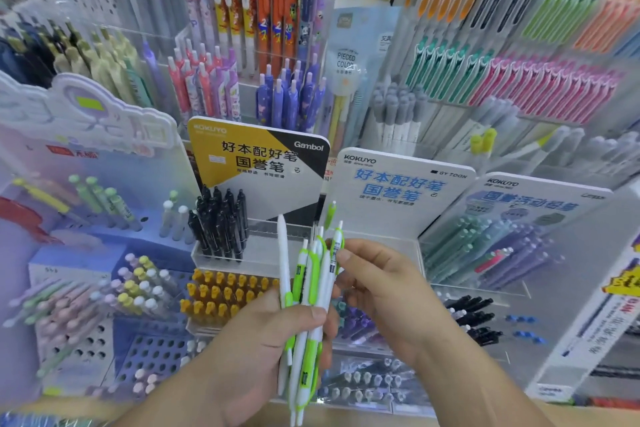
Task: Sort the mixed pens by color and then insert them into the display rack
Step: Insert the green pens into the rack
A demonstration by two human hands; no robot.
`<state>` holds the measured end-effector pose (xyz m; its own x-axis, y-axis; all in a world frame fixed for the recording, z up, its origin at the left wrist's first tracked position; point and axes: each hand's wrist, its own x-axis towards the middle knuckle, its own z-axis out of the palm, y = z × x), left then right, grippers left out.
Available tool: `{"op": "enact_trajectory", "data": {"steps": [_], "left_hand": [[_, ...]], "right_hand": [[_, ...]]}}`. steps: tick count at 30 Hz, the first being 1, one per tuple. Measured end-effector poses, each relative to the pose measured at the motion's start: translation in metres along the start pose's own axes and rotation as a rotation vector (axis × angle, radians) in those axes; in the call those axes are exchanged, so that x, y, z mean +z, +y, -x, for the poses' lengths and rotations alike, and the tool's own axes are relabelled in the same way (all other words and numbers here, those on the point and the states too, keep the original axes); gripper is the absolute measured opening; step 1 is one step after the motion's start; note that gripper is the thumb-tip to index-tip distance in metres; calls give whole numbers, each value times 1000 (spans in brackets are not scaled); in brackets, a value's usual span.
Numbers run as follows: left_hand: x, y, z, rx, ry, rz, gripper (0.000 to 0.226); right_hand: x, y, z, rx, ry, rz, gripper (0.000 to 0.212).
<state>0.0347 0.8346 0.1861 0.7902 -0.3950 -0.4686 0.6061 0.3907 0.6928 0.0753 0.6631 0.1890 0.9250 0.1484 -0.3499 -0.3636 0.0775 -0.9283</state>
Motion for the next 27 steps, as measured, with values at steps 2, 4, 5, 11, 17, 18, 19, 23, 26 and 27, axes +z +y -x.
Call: {"op": "enact_trajectory", "data": {"steps": [2, 4, 5, 11, 17, 18, 19, 23, 26, 27], "left_hand": [[2, -1, 0, -13, -33, -6, 40], [2, -2, -2, -10, -26, -6, 39], [2, -3, -3, -13, -13, 2, 41], [-3, -4, -11, -14, 139, 126, 46], [-11, -2, -15, 47, 254, 115, 50], [-12, -1, -15, 51, 254, 112, 49], [-12, 0, -15, 54, 251, 108, 48], [-14, 2, -14, 71, 246, 84, 42], [-15, 3, -15, 68, 238, 76, 40], [-16, 4, -15, 67, 239, 76, 40]], "right_hand": [[-3, 2, 1, 14, -14, -43, 16], [-5, 1, 0, 23, 7, -100, 18], [-6, -1, -1, 27, 31, -140, 17], [-23, -23, -6, -157, 326, -199, 4], [-28, -26, -23, -462, 536, 224, 7], [-26, -23, -27, -474, 530, 275, 9], [-24, -18, -32, -484, 525, 316, 11], [-15, -6, -43, -516, 531, 447, 13], [-12, 0, -46, -535, 538, 553, 14], [-12, 2, -48, -533, 536, 561, 15]]}}
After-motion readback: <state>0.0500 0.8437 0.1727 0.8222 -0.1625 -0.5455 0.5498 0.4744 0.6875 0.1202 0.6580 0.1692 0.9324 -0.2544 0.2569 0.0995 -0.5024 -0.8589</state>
